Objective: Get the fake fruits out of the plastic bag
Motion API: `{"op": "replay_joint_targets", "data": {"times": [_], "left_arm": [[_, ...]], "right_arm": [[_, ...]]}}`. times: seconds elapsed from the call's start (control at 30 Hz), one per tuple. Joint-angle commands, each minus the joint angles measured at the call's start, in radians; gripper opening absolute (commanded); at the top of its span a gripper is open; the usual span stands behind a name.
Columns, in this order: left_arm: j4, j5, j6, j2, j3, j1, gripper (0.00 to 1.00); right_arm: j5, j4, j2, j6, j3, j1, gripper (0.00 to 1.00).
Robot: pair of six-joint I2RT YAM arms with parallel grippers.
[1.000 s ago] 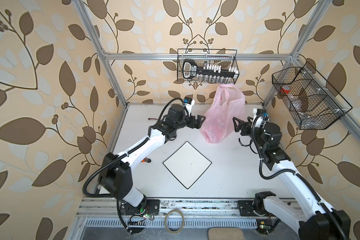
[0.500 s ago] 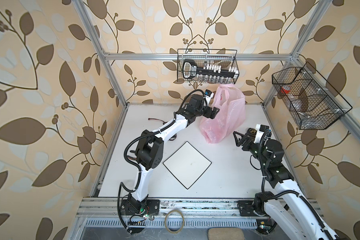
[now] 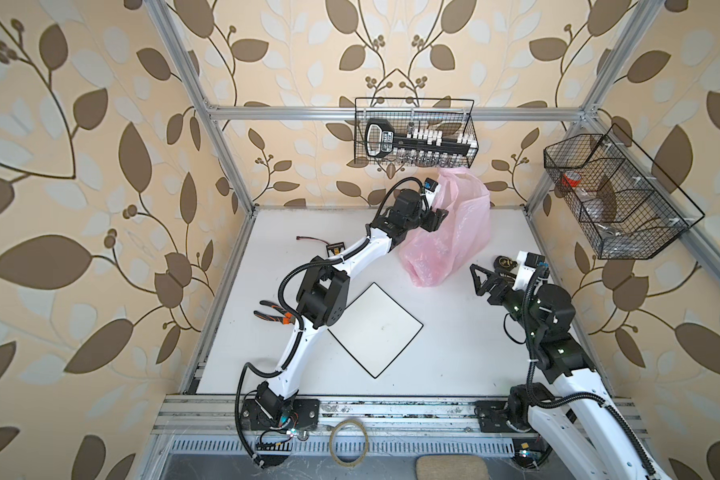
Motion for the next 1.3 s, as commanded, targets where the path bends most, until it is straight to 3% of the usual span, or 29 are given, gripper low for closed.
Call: {"op": "replay_joint_targets", "data": {"times": [0.0, 0.13, 0.27, 0.43, 0.57, 0.73, 0.87, 0.93, 1.1, 1.17, 1.27], "left_arm": [[0.048, -0.018, 0.016, -0.024, 0.034, -0.003, 0.42], [0.178, -0.023, 0.014, -0.108, -0.115, -0.004, 0.24], [0.274, 0.036, 0.027, -0.206, -0.244, -0.004, 0.15], [0.479, 0.255, 0.227, -0.338, -0.493, -0.003, 0.00], [0.483, 0.357, 0.403, -0.407, -0.621, 0.007, 0.00], [0.506, 0.627, 0.477, -0.449, -0.698, 0.080, 0.00], [0.480, 0.817, 0.550, -0.438, -0.673, 0.134, 0.00], [0.425, 0.888, 0.596, -0.420, -0.631, 0.151, 0.00], [0.215, 0.958, 0.748, -0.400, -0.545, 0.163, 0.00], [0.191, 0.959, 0.771, -0.398, -0.537, 0.164, 0.00], [0.189, 0.965, 0.778, -0.395, -0.540, 0.164, 0.00]], "right_arm": [[0.035, -0.010, -0.012, -0.021, 0.011, -0.002, 0.99], [0.050, -0.009, -0.006, -0.040, 0.015, -0.001, 0.99], [0.080, -0.011, 0.005, -0.050, 0.030, -0.001, 0.99], [0.135, -0.015, 0.059, -0.069, 0.090, -0.003, 1.00], [0.119, -0.047, 0.160, -0.158, 0.204, -0.006, 0.99], [-0.065, -0.108, 0.340, -0.376, 0.386, -0.032, 0.99], [-0.206, -0.187, 0.491, -0.525, 0.540, -0.063, 0.99], [-0.332, -0.199, 0.559, -0.574, 0.604, -0.090, 0.99], [-0.485, -0.132, 0.682, -0.606, 0.719, -0.099, 0.95], [-0.566, -0.095, 0.728, -0.603, 0.771, -0.092, 0.93], [-0.594, -0.061, 0.774, -0.632, 0.808, -0.066, 0.91]]}}
